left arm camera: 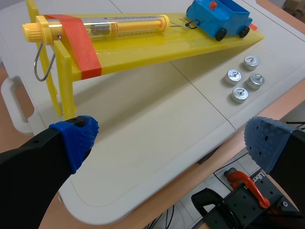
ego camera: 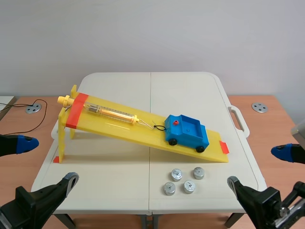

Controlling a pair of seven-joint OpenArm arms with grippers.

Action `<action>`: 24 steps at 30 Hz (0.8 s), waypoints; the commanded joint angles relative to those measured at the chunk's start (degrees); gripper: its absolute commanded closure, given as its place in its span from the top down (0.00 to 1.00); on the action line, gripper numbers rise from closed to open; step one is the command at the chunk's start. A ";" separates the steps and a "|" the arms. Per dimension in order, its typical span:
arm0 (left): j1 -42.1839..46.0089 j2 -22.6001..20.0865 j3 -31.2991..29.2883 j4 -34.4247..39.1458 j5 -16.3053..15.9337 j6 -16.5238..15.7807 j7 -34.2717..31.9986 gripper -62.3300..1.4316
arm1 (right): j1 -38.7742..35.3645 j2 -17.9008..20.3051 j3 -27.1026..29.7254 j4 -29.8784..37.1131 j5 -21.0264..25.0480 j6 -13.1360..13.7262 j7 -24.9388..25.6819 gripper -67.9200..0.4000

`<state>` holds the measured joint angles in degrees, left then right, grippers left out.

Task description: Place the four metal weights on the blue cart on the ramp.

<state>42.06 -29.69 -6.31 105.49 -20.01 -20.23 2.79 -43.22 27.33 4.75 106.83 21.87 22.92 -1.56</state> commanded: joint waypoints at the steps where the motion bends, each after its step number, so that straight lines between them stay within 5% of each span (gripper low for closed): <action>1: 0.92 -0.50 -0.79 4.26 -4.61 -0.96 -7.69 1.00 | 0.22 2.49 2.03 3.56 2.51 -1.49 6.38 0.97; 24: 0.44 -0.48 -0.79 4.26 -4.63 -0.98 -7.23 1.00 | 1.42 2.49 2.01 3.56 2.51 -1.49 4.35 0.97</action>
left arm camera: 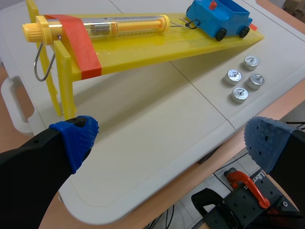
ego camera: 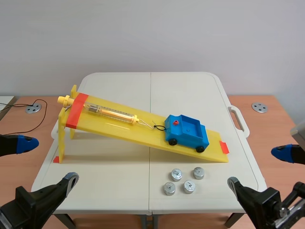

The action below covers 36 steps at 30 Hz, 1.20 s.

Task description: Place the four metal weights on the blue cart on the ramp.

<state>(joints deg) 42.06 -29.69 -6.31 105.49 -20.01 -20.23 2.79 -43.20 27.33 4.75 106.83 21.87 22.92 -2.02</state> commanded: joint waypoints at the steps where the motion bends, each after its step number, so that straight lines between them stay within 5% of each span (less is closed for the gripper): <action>1: 0.44 -0.48 -0.79 4.26 -4.63 -0.96 -7.10 1.00 | 1.60 2.49 2.01 3.56 2.51 -1.49 4.70 0.97; 22: -0.07 -0.48 -0.79 4.26 -4.63 -0.98 -2.91 1.00 | 2.60 2.47 1.97 3.56 2.51 -1.46 2.12 0.97; 36: -0.35 1.44 -0.79 4.26 -4.61 -0.98 -0.90 0.99 | 8.39 -0.39 -1.14 3.56 2.19 -0.20 -4.20 0.97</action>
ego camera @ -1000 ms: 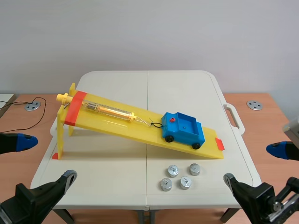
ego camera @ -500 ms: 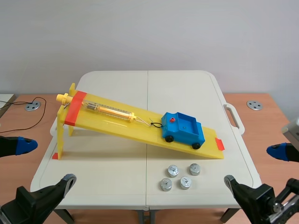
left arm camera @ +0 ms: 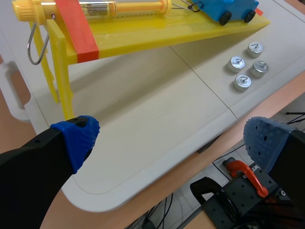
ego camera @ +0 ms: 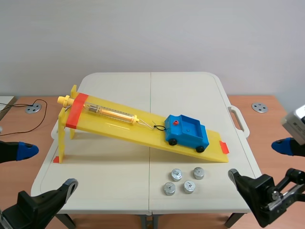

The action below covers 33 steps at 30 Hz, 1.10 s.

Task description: Place the four metal weights on the blue cart on the ramp.

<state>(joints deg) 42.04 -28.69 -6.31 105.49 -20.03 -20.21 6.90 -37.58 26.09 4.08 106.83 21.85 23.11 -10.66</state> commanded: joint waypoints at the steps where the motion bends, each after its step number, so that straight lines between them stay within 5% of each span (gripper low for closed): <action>1: -0.33 0.42 -0.79 4.26 -4.57 -1.01 -4.61 0.92 | 3.26 0.52 -1.27 3.56 1.70 -0.39 4.17 0.97; 6: -0.33 0.42 -0.79 4.26 -4.39 -1.01 -3.93 0.53 | 5.31 -1.53 -5.07 2.95 -1.68 -0.42 3.63 0.97; 16: -0.33 0.81 -0.79 4.26 -4.39 -0.98 -2.08 0.11 | 10.34 -6.56 -11.72 -3.56 -5.20 -0.39 3.69 0.90; 24: -0.33 1.36 -0.79 4.26 -4.35 -0.98 1.99 0.09 | 14.58 -10.27 -16.37 -7.19 -8.59 -0.42 3.72 0.90; 29: -0.33 1.36 -0.79 4.26 -4.39 -0.98 1.97 0.09 | 16.85 -11.52 -19.15 -9.90 -8.59 -0.42 3.91 0.67; 33: -0.33 1.36 -0.79 4.26 -4.39 -0.98 1.97 0.09 | 18.38 -12.20 -20.41 -11.80 -10.38 -0.50 3.04 0.65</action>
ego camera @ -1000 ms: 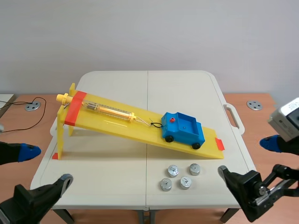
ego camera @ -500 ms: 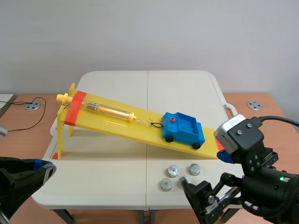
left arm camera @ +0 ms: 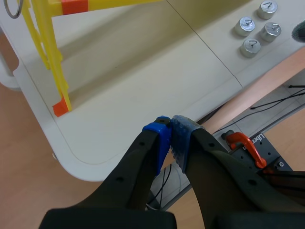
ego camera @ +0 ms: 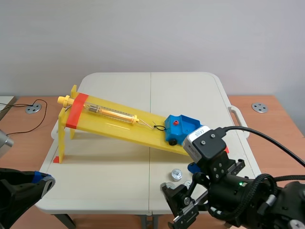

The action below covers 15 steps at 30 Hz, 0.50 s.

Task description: Place the four metal weights on the blue cart on the ramp.

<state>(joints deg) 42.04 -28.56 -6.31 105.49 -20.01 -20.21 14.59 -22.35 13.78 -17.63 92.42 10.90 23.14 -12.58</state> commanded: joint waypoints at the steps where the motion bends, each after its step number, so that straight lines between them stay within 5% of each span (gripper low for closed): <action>1: -0.33 1.22 -0.79 4.26 -4.42 -0.98 -5.73 0.09 | 3.43 -0.33 1.27 2.14 -0.20 -0.94 4.68 0.64; 5: -0.33 1.22 -0.79 4.26 -4.42 -0.98 -5.73 0.09 | 4.83 -2.10 1.09 0.09 -0.55 -1.09 4.28 0.54; 15: -0.35 1.22 -0.79 4.26 -4.42 -0.98 -5.73 0.09 | 9.49 -5.79 -1.68 -6.23 -3.72 -1.55 4.44 0.51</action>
<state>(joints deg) 42.04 -28.56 -6.31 105.49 -20.01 -20.21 14.63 -16.93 8.62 -18.68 83.64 6.35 22.90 -13.61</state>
